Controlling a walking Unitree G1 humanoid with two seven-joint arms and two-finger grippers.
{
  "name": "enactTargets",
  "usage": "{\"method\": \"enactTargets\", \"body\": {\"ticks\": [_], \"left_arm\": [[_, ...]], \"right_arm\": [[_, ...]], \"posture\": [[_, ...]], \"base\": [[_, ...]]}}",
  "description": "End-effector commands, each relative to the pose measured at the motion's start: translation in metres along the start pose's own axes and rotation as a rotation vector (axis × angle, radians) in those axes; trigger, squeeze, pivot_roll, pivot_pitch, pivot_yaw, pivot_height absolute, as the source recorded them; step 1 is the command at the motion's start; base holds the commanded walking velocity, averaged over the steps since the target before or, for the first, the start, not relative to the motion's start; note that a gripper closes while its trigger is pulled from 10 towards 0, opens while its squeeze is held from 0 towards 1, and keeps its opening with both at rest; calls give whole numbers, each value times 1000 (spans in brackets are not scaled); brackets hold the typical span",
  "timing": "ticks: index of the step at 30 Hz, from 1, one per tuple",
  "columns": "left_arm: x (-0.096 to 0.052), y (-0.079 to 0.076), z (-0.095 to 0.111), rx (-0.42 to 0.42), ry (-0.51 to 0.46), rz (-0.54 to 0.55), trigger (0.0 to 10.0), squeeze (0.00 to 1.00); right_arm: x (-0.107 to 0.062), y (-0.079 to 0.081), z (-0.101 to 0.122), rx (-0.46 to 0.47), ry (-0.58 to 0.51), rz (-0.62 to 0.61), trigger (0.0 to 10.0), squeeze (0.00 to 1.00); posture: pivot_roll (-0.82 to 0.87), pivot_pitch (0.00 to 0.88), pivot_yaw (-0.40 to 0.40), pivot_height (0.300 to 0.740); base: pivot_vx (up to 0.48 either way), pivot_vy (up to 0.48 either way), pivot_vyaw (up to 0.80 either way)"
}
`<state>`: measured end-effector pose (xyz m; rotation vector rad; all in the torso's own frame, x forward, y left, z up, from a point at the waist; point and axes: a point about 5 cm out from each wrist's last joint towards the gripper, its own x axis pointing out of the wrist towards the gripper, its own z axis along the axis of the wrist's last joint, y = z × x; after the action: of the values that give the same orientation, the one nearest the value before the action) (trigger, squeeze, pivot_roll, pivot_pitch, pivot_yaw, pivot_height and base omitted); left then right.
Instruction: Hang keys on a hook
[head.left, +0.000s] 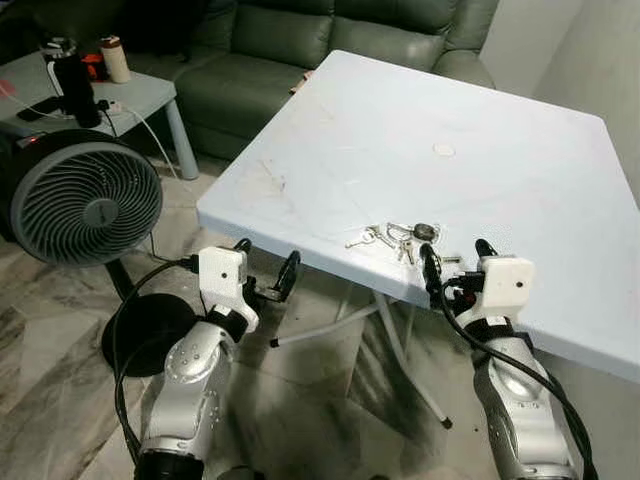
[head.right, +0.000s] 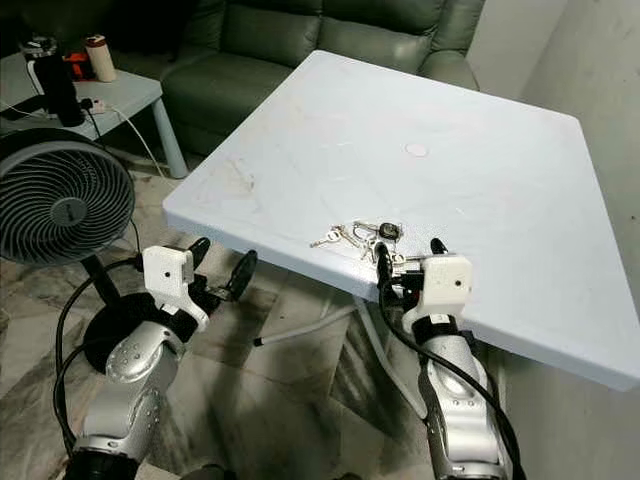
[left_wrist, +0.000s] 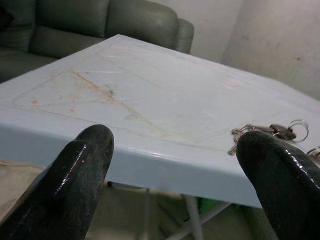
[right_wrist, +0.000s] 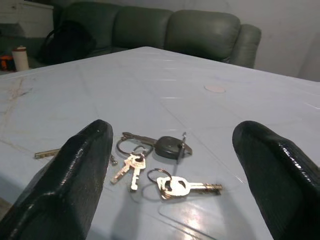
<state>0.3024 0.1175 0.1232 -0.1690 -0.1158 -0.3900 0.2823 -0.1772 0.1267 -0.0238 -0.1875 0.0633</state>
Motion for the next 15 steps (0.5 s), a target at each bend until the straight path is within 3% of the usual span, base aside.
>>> {"method": "enactTargets", "body": {"ticks": [1,5,10,15], "left_arm": [[3,2,0,-9,12,8,10000,0],[5,3,0,-14,10,9,10000,0],[7,4,0,-16,12,9,10000,0],[8,5,0,-20,14,12,10000,0]], "right_arm": [[-4,-8,7,-2,-37,-23,10000,0],[-8,-9,8,-6,-34,-33,10000,0],[-10,-9,6,17,-14,-40,10000,0],[-10,-10,5,17,-7,-35,10000,0]], "posture": [[36,71,-59,692],[32,63,-56,692],[32,58,-56,692],[32,57,-58,692]], "base": [[0,0,0],[0,141,0],[0,478,0],[0,479,-695]]}}
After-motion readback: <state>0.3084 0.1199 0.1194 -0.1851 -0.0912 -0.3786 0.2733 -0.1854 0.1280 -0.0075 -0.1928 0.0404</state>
